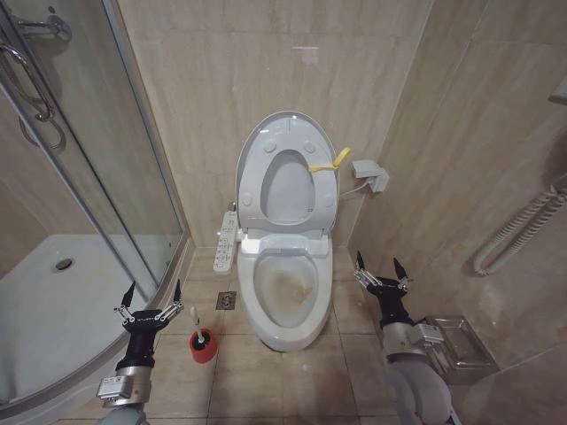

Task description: Open the toilet lid, clean the toilet bowl with a toilet brush, close the toilet lid, and flush.

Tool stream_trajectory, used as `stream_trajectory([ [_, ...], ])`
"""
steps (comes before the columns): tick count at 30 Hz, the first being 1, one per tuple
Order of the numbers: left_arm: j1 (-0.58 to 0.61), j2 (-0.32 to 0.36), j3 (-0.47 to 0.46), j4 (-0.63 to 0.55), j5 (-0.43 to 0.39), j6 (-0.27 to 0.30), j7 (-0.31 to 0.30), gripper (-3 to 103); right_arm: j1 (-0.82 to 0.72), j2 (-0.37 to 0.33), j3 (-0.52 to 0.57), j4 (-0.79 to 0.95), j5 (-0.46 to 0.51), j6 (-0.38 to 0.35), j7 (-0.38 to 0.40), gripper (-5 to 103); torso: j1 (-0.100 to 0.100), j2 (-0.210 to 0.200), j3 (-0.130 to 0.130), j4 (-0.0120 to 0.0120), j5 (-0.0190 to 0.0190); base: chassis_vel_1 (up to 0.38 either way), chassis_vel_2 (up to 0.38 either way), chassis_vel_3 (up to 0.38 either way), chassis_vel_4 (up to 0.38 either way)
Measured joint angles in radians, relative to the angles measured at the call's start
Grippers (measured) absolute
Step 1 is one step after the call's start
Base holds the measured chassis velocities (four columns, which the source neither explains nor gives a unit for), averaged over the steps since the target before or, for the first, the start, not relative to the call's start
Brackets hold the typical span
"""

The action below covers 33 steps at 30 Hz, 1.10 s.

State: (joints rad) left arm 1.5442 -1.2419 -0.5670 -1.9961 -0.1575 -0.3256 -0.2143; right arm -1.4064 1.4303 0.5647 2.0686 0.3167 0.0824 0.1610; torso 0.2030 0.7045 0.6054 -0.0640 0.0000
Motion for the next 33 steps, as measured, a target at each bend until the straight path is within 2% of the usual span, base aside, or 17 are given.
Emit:
stream_trajectory([
  [33,0.000,0.000,0.000,0.000,0.000,0.000,0.000,100,0.000,0.000,0.000,0.000,0.000,0.000,0.000,100,0.000,0.000,0.000,0.0000,0.0000,0.000,0.000,0.000,0.000],
])
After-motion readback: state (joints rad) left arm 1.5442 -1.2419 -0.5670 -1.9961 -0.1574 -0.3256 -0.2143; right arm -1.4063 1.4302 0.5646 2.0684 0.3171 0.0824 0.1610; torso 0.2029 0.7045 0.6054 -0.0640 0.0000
